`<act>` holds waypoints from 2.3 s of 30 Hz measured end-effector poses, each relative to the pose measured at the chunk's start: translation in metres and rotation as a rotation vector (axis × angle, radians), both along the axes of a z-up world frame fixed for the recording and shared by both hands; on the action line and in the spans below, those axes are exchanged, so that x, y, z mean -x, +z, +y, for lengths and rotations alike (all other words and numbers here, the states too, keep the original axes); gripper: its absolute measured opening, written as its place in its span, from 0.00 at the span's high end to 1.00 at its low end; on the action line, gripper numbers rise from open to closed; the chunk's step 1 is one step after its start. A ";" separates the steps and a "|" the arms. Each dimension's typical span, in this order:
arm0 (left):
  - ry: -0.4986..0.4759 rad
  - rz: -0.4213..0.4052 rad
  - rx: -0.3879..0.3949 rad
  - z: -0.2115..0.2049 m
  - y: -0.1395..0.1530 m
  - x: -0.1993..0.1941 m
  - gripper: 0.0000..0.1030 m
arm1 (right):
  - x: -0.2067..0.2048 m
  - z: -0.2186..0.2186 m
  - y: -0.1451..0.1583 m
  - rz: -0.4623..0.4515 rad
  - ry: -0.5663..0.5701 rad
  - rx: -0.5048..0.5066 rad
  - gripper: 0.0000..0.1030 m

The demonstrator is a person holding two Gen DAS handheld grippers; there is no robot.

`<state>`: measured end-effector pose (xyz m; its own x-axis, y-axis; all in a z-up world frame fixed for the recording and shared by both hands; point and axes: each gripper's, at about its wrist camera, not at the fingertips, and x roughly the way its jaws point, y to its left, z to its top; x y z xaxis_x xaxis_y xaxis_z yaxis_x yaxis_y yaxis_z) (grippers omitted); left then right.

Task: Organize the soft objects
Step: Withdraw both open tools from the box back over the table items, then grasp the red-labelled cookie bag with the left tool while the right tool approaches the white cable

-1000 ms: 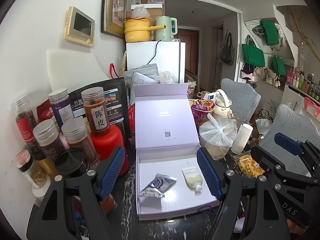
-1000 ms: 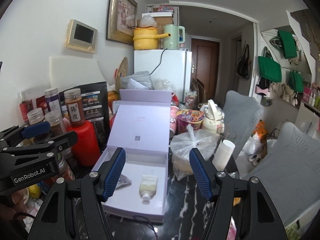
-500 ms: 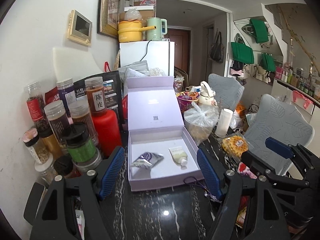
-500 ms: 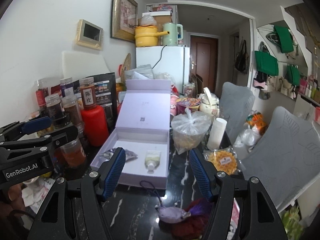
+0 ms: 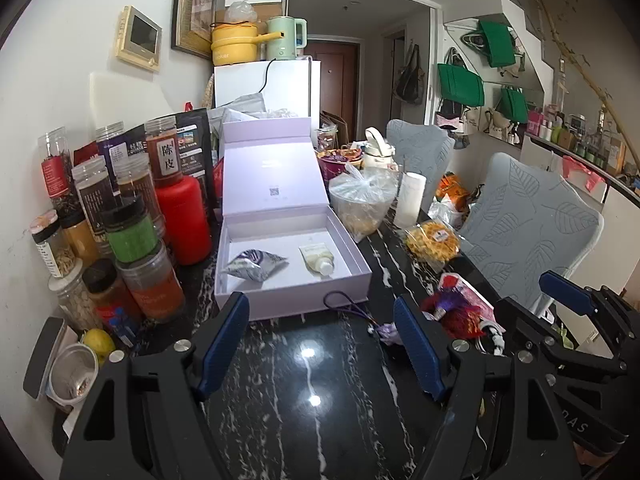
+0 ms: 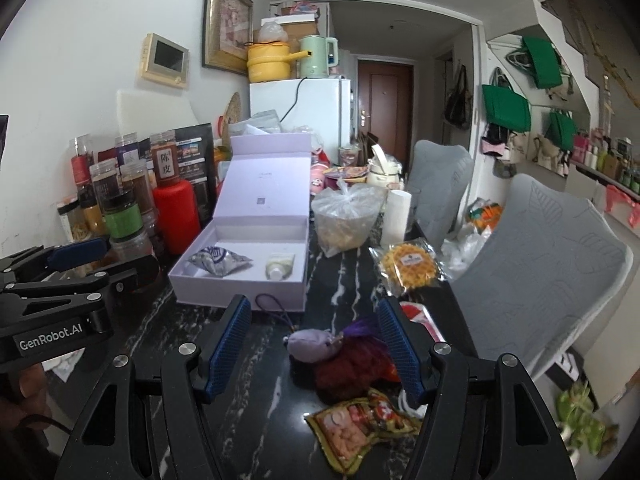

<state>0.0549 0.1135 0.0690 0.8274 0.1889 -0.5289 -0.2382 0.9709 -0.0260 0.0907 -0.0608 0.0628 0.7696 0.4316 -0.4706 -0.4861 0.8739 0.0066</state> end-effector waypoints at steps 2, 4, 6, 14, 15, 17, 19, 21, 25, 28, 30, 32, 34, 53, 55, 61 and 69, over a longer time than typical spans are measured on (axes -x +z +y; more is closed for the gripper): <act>-0.007 0.003 0.000 -0.008 -0.005 0.004 0.27 | 0.008 -0.008 -0.005 -0.001 -0.012 0.004 0.34; -0.019 0.007 0.003 -0.017 -0.009 0.009 0.27 | 0.016 -0.017 -0.010 0.003 -0.020 0.010 0.34; -0.034 0.015 0.007 -0.025 -0.013 0.012 0.27 | 0.020 -0.023 -0.013 0.011 -0.034 0.011 0.34; -0.105 0.042 0.015 -0.056 -0.034 0.016 0.27 | 0.038 -0.053 -0.033 0.035 -0.097 0.040 0.34; -0.118 0.047 0.015 -0.059 -0.037 0.016 0.27 | 0.039 -0.057 -0.035 0.039 -0.107 0.043 0.34; -0.144 0.055 0.011 -0.068 -0.043 0.015 0.27 | 0.040 -0.063 -0.038 0.045 -0.119 0.046 0.33; -0.163 0.061 0.007 -0.074 -0.047 0.013 0.27 | 0.040 -0.066 -0.041 0.050 -0.123 0.049 0.31; -0.176 0.074 0.008 -0.080 -0.053 0.012 0.27 | 0.042 -0.071 -0.045 0.057 -0.129 0.051 0.30; -0.205 0.103 0.025 -0.089 -0.062 0.007 0.27 | 0.044 -0.081 -0.054 0.081 -0.140 0.049 0.29; -0.226 0.118 0.030 -0.096 -0.070 0.003 0.27 | 0.043 -0.089 -0.059 0.094 -0.156 0.044 0.27; -0.238 0.127 0.031 -0.101 -0.074 0.001 0.27 | 0.042 -0.094 -0.063 0.107 -0.169 0.041 0.26; -0.258 0.139 0.031 -0.106 -0.078 -0.003 0.27 | 0.040 -0.100 -0.067 0.120 -0.179 0.039 0.25; -0.279 0.148 0.034 -0.112 -0.083 -0.008 0.27 | 0.037 -0.106 -0.072 0.131 -0.190 0.040 0.24; -0.401 0.311 0.047 -0.140 -0.134 -0.077 0.27 | -0.023 -0.136 -0.112 0.279 -0.237 0.008 0.23; -0.414 0.332 0.046 -0.142 -0.140 -0.082 0.27 | -0.030 -0.138 -0.116 0.294 -0.244 0.008 0.23; -0.450 0.357 -0.001 -0.153 -0.150 -0.091 0.27 | -0.047 -0.145 -0.127 0.330 -0.264 0.021 0.23; -0.519 0.366 -0.024 -0.160 -0.157 -0.100 0.27 | -0.062 -0.152 -0.135 0.370 -0.290 0.009 0.23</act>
<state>0.1553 -0.0462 -0.0880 0.5808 -0.1734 -0.7954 0.2746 0.9615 -0.0092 0.1524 -0.2128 -0.0725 0.6379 0.2180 -0.7387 -0.1880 0.9742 0.1251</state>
